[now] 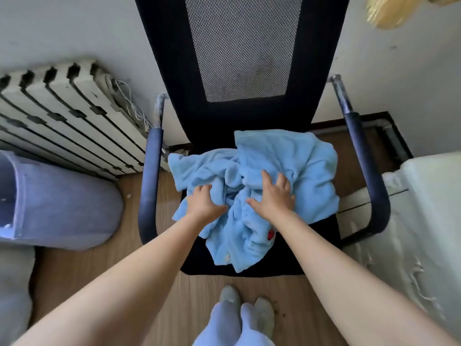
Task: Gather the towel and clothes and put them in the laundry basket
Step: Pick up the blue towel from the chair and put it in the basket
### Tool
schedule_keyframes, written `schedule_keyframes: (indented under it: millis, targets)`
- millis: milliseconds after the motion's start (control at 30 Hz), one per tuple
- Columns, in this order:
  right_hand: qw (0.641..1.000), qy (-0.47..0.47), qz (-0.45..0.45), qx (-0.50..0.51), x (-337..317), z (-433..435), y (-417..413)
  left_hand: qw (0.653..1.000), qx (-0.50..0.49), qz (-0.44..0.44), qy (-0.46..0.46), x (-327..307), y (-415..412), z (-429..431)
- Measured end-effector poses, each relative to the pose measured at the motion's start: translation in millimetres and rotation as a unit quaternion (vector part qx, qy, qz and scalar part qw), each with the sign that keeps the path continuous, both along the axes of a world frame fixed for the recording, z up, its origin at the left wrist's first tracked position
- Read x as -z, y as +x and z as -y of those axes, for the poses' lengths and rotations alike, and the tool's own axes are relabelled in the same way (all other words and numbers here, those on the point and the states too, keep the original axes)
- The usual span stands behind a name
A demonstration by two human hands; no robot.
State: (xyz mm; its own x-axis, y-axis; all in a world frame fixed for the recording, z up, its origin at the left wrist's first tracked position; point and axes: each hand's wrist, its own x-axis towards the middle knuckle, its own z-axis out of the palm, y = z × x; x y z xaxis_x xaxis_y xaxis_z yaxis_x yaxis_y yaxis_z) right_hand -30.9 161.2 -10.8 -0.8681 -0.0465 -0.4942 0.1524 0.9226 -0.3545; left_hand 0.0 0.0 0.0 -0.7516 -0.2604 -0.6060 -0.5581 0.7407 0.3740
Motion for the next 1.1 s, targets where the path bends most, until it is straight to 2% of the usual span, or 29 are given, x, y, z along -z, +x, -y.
schedule_keyframes:
  millis: [267, 467, 533, 667, 867, 933, 1100]
  targets:
    - [0.998, 0.023, 0.046, 0.032, 68.7, 1.0, -10.0, 1.000, -0.008, 0.005, -0.024, 67.6, -14.4, 4.2]
    - [0.994, -0.053, -0.029, 0.091, 58.3, -11.3, -20.3, 1.000, 0.020, -0.020, 0.003, 62.9, -15.4, -6.1]
    - [0.985, -0.103, -0.050, 0.129, 40.6, -12.5, -24.1, 0.998, 0.041, -0.033, 0.046, 47.9, -17.4, -13.4]
    - [0.956, -0.194, -0.066, 0.212, -11.5, -9.5, -28.8, 0.977, 0.051, 0.008, 0.207, -1.4, -16.0, -32.0]
    - [0.930, -0.270, -0.103, 0.227, -121.9, -11.4, -35.3, 0.955, 0.098, 0.049, 0.277, -105.3, -19.4, -44.2]
    - [0.920, -0.297, -0.112, 0.229, -158.4, -11.3, -35.9, 0.959, 0.103, 0.005, 0.264, -137.0, -19.4, -49.1]
    - [0.901, -0.357, -0.151, 0.195, -253.5, -15.4, -35.0, 0.963, 0.117, -0.191, 0.152, -219.3, -21.4, -56.8]
